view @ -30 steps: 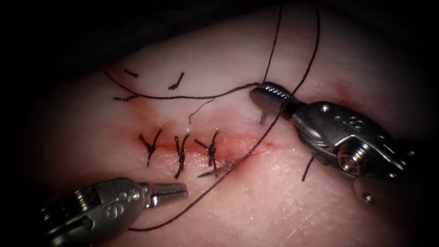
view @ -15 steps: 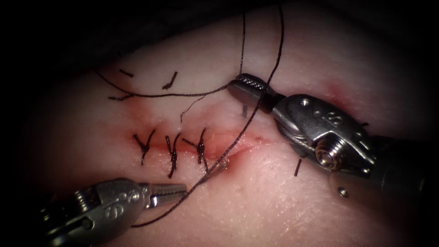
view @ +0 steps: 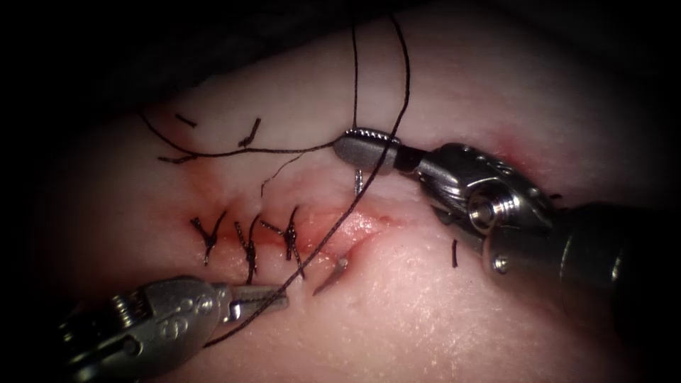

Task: Wound Closure
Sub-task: Throw needle into skin above incision with right end-effector

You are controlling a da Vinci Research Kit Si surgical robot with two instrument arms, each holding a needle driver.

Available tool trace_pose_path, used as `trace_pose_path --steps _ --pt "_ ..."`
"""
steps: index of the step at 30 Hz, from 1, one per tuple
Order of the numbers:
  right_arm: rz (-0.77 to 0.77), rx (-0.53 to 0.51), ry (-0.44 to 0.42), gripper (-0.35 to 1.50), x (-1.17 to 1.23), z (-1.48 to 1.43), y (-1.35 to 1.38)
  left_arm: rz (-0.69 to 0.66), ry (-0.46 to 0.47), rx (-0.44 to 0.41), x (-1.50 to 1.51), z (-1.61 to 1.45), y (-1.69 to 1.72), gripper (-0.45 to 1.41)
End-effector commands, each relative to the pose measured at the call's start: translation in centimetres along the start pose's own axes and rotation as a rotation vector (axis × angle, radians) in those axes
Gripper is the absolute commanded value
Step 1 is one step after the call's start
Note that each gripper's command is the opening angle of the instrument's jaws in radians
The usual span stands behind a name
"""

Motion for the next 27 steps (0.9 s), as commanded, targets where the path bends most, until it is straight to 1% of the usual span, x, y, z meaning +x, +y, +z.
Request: trace_pose_path --steps 1,6,10,11,12,13,14,16,18,19,20,21,22,23,24,27 --pt "0.028 0.007 -0.010 -0.35 -0.05 0.12 -0.05 0.001 0.003 0.003 0.06 0.07 -0.07 -0.34" --pt "0.122 0.058 -0.048 -0.35 -0.28 0.09 -0.12 0.010 0.001 0.006 0.09 0.10 -0.07 -0.34" --pt "0.165 0.097 -0.067 -0.35 -0.37 0.06 -0.20 0.030 0.014 -0.010 0.13 0.12 -0.07 -0.36" --pt "0.163 0.123 -0.086 -0.35 -0.40 0.06 -0.26 0.044 0.037 -0.011 0.15 0.12 -0.09 -0.36" --pt "0.163 0.123 -0.086 -0.35 -0.40 0.06 -0.26 0.044 0.037 -0.011 0.15 0.12 -0.09 -0.36" --pt "0.169 0.142 -0.091 -0.35 -0.42 0.07 -0.30 0.071 0.074 -0.016 0.16 0.12 -0.10 -0.36" --pt "0.170 0.154 -0.089 -0.35 -0.42 0.07 -0.32 0.077 0.089 -0.020 0.16 0.12 -0.11 -0.36" --pt "0.172 0.178 -0.067 -0.35 -0.40 0.08 -0.33 0.088 0.126 -0.053 0.16 0.11 -0.11 -0.33" --pt "0.176 0.215 -0.025 -0.35 -0.35 0.08 -0.33 0.111 0.169 -0.093 0.14 0.10 -0.10 -0.31" --pt "0.181 0.249 0.003 0.02 -0.29 0.07 -0.32 0.138 0.209 -0.129 0.11 0.07 -0.10 -0.29" --pt "0.181 0.249 0.003 0.02 -0.29 0.07 -0.32 0.138 0.209 -0.129 0.11 0.07 -0.10 -0.29" --pt "0.184 0.261 0.007 0.17 -0.24 0.05 -0.31 0.157 0.239 -0.162 0.09 0.06 -0.11 -0.28" --pt "0.187 0.267 0.008 0.27 -0.21 0.03 -0.31 0.174 0.265 -0.188 0.07 0.04 -0.11 -0.28" --pt "0.189 0.268 0.006 0.32 -0.18 0.02 -0.30 0.193 0.289 -0.214 0.04 0.04 -0.12 -0.28" --pt "0.194 0.270 0.001 0.34 -0.12 -0.02 -0.29 0.234 0.336 -0.265 -0.02 0.03 -0.13 -0.28" --pt "0.198 0.271 -0.003 0.36 -0.07 -0.06 -0.28 0.312 0.407 -0.337 -0.12 0.07 -0.19 -0.29"
